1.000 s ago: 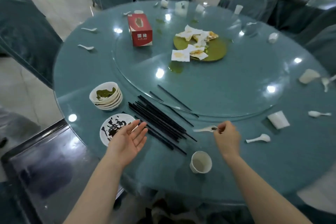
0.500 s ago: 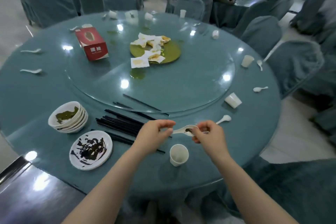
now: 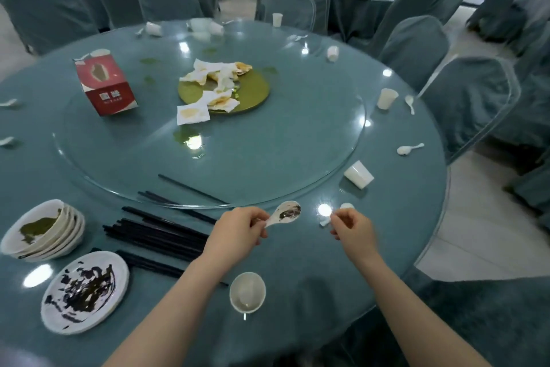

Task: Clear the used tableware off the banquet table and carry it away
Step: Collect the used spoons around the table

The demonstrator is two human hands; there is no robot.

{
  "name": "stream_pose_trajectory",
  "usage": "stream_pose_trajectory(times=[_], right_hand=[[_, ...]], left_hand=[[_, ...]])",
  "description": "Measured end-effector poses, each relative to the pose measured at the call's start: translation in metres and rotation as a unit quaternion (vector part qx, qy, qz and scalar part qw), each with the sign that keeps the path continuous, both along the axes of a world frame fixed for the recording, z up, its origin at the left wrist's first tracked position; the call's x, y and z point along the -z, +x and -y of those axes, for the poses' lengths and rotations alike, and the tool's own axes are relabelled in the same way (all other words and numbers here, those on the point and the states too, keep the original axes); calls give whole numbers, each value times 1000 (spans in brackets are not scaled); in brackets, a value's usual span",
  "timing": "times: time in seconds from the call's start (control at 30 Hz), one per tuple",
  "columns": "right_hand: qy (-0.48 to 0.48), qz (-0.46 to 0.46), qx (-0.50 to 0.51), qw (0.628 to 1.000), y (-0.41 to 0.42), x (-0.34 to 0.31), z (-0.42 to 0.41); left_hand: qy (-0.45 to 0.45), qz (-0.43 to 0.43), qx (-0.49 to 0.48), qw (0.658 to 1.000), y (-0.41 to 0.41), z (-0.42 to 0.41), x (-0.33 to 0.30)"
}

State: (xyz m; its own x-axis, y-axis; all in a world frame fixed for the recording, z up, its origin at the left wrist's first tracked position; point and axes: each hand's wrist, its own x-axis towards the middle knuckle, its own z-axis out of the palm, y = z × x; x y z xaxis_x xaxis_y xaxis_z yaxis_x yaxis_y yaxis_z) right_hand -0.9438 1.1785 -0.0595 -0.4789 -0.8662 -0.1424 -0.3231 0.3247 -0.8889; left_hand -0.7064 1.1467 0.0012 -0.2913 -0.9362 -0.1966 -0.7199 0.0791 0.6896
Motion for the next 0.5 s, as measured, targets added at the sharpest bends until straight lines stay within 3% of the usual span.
stream_pose_trajectory(times=[0.17, 0.33, 0.5], right_hand=[[101, -165, -79, 978, -75, 47, 47], [166, -305, -233, 908, -104, 75, 76], [133, -320, -244, 906, -100, 76, 73]], left_hand=[[21, 14, -34, 999, -32, 26, 5], [69, -11, -83, 994, -48, 32, 9], [103, -45, -120, 986, -45, 25, 19]])
